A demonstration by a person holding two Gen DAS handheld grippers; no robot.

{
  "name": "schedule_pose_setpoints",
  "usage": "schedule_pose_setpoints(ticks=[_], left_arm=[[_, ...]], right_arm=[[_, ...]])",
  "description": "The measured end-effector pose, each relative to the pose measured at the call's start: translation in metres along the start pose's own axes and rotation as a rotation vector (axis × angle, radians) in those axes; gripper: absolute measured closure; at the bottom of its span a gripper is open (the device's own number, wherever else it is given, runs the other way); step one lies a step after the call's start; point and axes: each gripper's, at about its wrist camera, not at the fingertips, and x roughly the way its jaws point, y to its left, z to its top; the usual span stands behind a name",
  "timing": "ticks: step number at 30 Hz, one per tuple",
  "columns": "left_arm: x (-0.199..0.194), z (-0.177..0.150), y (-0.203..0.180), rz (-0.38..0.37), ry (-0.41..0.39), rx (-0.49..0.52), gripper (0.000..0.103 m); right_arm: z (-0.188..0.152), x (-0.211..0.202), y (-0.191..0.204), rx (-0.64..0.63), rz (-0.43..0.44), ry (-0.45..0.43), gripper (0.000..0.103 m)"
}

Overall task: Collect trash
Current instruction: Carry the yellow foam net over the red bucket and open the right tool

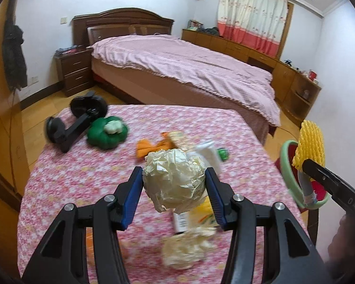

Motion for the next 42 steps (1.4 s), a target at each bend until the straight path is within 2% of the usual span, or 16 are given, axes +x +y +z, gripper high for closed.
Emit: schedule_pose_setpoints(ticks=[11, 27, 34, 39, 42], left_arm=[[0.015, 0.008, -0.073, -0.133, 0.015, 0.077, 0.049], [0.082, 0.007, -0.195, -0.288, 0.093, 0.232, 0.049], [0.113, 0.0, -0.245, -0.345, 0.136, 0.297, 0.049], [0.129, -0.008, -0.272, -0.373, 0.164, 0.347, 0.048], [0.132, -0.011, -0.283, -0.373, 0.16, 0.37, 0.042]], right_arm=[[-0.001, -0.025, -0.069, 0.081, -0.163, -0.021, 0.072], [-0.022, -0.022, -0.175, 0.226, -0.361, 0.049, 0.07], [-0.028, -0.023, -0.206, 0.264, -0.394, 0.049, 0.067], [-0.029, -0.028, -0.218, 0.296, -0.394, 0.031, 0.056], [-0.029, -0.03, -0.226, 0.315, -0.389, 0.022, 0.054]])
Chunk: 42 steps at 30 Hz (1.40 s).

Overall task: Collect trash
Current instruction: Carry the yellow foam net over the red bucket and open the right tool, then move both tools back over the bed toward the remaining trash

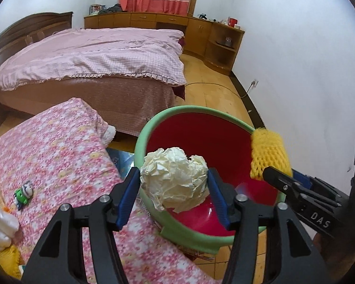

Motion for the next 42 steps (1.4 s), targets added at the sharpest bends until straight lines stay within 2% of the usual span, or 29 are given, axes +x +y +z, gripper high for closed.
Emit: schedule_pose_setpoints(ticks=[4, 12, 20, 42], left_arm=[[0.003, -0.001, -0.004, 0.004, -0.009, 0.01, 0.039], [-0.009, 0.0, 0.0, 0.015, -0.042, -0.008, 0.037], [-0.033, -0.005, 0.015, 0.024, -0.061, -0.085, 0.037], [-0.136, -0.066, 0.095, 0.203, -0.099, -0.246, 0.037]], right_arm=[[0.003, -0.002, -0.006, 0.019, 0.019, -0.008, 0.046], [0.009, -0.013, -0.003, 0.003, 0.062, -0.032, 0.045], [0.01, -0.02, 0.008, -0.032, 0.091, -0.035, 0.045], [-0.031, -0.042, 0.083, -0.079, 0.211, 0.014, 0.043]])
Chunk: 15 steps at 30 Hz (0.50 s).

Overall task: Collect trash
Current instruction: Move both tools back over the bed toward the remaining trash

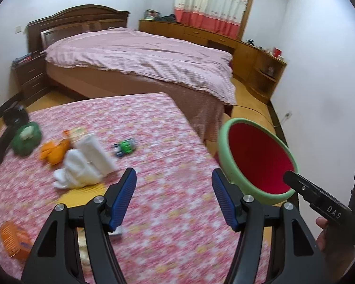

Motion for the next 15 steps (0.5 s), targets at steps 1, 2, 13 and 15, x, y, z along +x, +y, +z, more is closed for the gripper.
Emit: schedule_pose_setpoints(ticks=[1, 2, 13, 15], left_arm=[[-0.005, -0.002, 0.008, 0.014, 0.0, -0.01, 0.037], [-0.008, -0.004, 0.014, 0.026, 0.0, -0.018, 0.037], [-0.048, -0.034, 0.083, 0.172, -0.003, -0.105, 0.037], [-0.054, -0.039, 0.094, 0.197, -0.005, -0.122, 0.037]], right_arm=[[-0.002, 0.0, 0.003, -0.005, 0.005, 0.003, 0.042], [-0.004, 0.001, 0.01, -0.012, 0.015, 0.009, 0.041], [-0.026, 0.016, 0.063, -0.084, 0.081, 0.061, 0.041], [-0.029, 0.018, 0.072, -0.098, 0.094, 0.07, 0.041]])
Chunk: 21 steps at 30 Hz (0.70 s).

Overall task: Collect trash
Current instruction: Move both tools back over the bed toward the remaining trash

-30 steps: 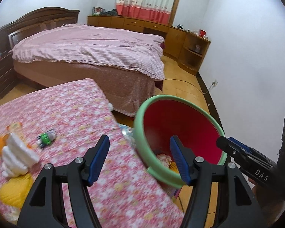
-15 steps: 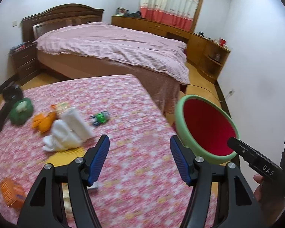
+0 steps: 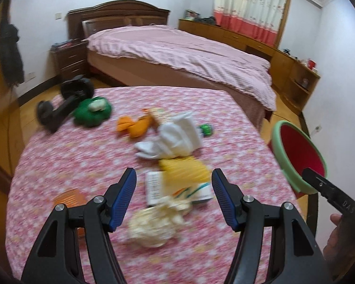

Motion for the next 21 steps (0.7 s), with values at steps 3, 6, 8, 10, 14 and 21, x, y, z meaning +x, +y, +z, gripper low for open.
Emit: schedule_pose_setpoints(ticks=[3, 6, 8, 10, 14, 21], left_arm=[[-0.005, -0.007, 0.02, 0.037, 0.0, -0.033, 0.037], [-0.009, -0.012, 0.038, 0.078, 0.003, -0.065, 0.037], [-0.011, -0.017, 0.049, 0.101, 0.006, -0.083, 0.037], [-0.012, -0.022, 0.06, 0.126, 0.01, -0.1, 0.037], [-0.011, -0.033, 0.082, 0.17, 0.02, -0.148, 0.037], [-0.001, -0.043, 0.103, 0.179, 0.051, -0.208, 0.037]], right_arm=[[-0.004, 0.005, 0.015, -0.021, 0.015, 0.015, 0.04], [-0.009, 0.013, 0.03, -0.045, 0.033, 0.035, 0.04], [-0.011, 0.019, 0.041, -0.06, 0.046, 0.052, 0.04], [-0.014, 0.025, 0.051, -0.076, 0.057, 0.067, 0.04], [-0.015, 0.035, 0.072, -0.113, 0.08, 0.086, 0.03], [-0.015, 0.054, 0.109, -0.195, 0.105, 0.103, 0.029]])
